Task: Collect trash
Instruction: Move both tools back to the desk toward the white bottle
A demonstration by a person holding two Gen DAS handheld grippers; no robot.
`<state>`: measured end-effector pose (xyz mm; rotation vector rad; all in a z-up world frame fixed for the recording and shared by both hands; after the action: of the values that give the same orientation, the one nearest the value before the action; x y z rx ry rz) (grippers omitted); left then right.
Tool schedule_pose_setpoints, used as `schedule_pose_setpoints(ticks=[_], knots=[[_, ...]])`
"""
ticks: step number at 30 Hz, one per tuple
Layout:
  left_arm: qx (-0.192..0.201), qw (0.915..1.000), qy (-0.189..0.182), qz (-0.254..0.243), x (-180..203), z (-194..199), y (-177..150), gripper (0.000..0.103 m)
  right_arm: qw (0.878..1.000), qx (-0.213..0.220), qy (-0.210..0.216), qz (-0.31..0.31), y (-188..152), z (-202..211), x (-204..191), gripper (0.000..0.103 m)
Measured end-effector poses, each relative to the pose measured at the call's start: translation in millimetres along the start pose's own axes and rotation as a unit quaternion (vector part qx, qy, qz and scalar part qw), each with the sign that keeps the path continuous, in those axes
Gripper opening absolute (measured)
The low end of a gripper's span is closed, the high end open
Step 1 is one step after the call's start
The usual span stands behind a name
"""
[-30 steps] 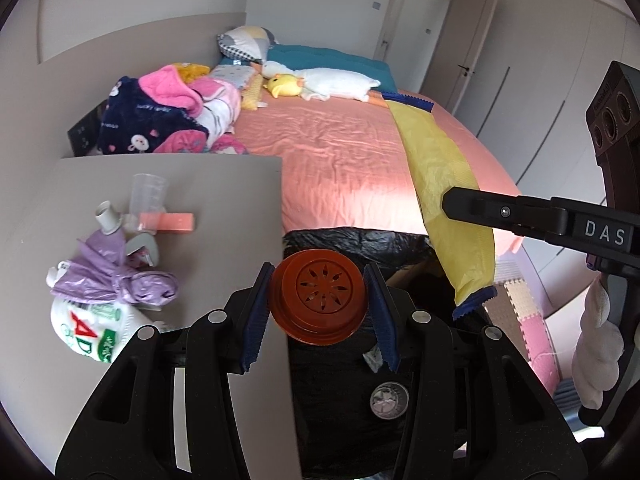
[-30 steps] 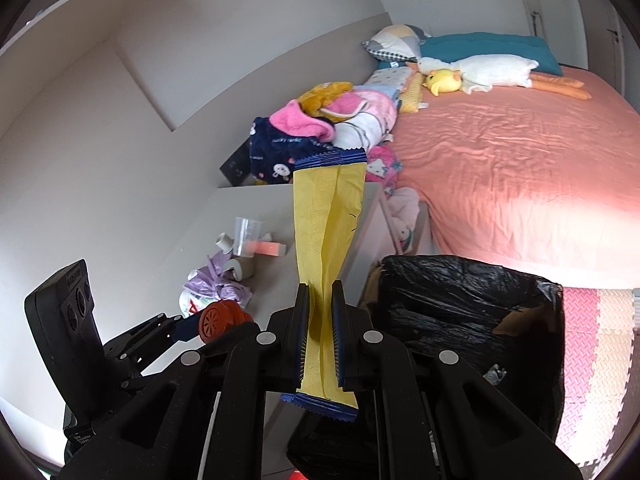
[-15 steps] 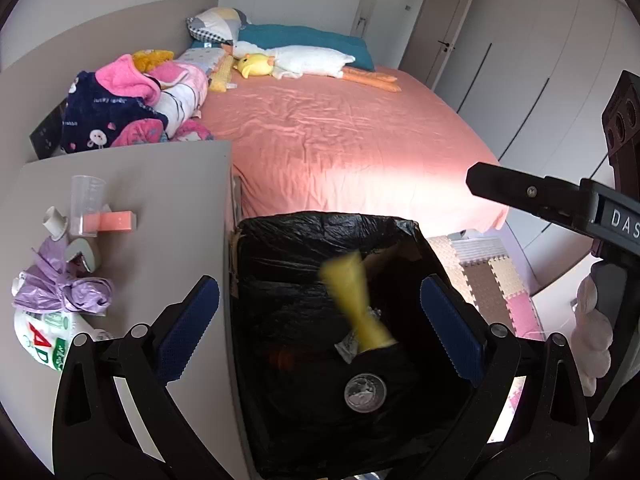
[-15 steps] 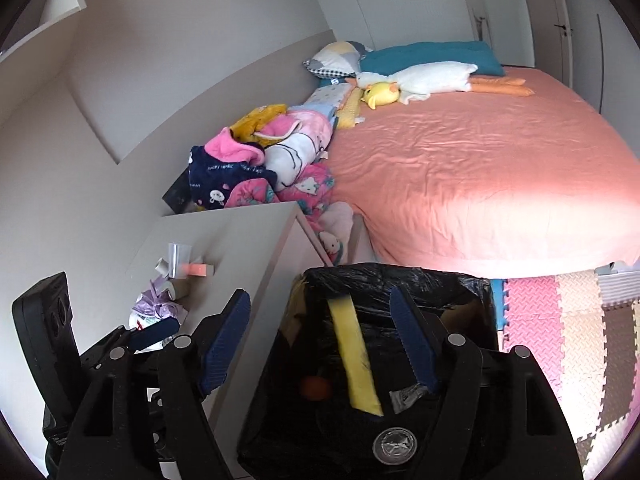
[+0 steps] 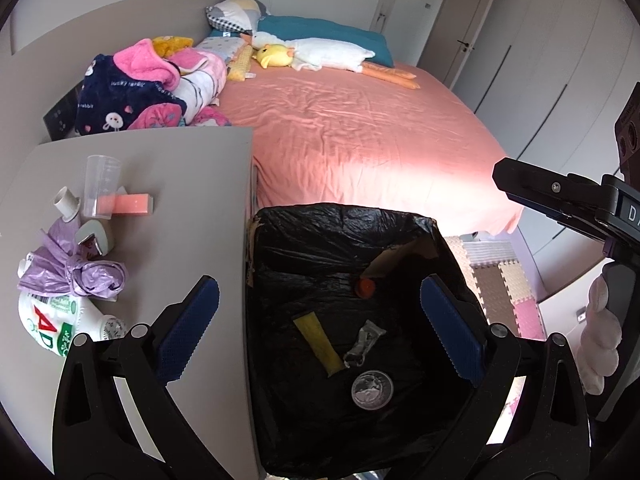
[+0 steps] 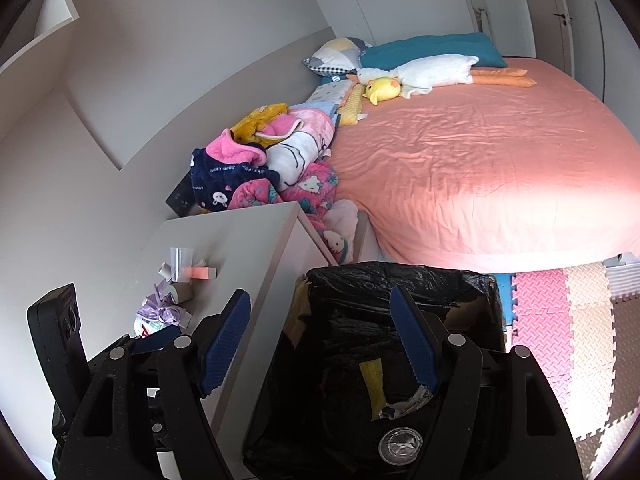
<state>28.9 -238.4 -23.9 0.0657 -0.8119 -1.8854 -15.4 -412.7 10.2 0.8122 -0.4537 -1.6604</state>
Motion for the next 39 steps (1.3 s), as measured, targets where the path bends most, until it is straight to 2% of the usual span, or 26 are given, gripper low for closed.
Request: schedule_pose_setpoints(ticks=[15, 26, 33, 35, 39], knots=[[0.01, 0.9982, 0.041, 0.043, -37, 12, -2, 0.097, 0.999, -0.019, 0.039, 0.028, 3, -25, -34, 0.073], [0.015, 0.9929, 0.085, 0.082, -75, 23, -3, 0.097, 0.996, -0.034, 0.071, 0.047, 8, -50, -65, 0.073], [0.018, 0.9864, 0.114, 0.117, -105, 30, -5, 0.097, 0.993, -0.047, 0.089, 0.067, 12, -67, -89, 0.073], [0.019, 0.9822, 0.136, 0.128, -116, 31, -6, 0.097, 0.992, -0.051, 0.093, 0.073, 14, -72, -96, 0.073], [0.016, 0.9762, 0.148, 0.158, -135, 30, -7, 0.097, 0.99, -0.059, 0.1, 0.082, 17, -82, -107, 0.073]])
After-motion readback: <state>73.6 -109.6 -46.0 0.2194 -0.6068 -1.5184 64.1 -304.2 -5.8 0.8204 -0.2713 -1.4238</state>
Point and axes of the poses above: each gripper's, at about its wrist camera, not at the fingertips, and z roughly against the way its jaws point, x to its right, y to its top, the point moved 3 cm from there along -z, roughly the way its jaws point, and after that the axes turned 10 degrees about z, right-handed, at the moved point
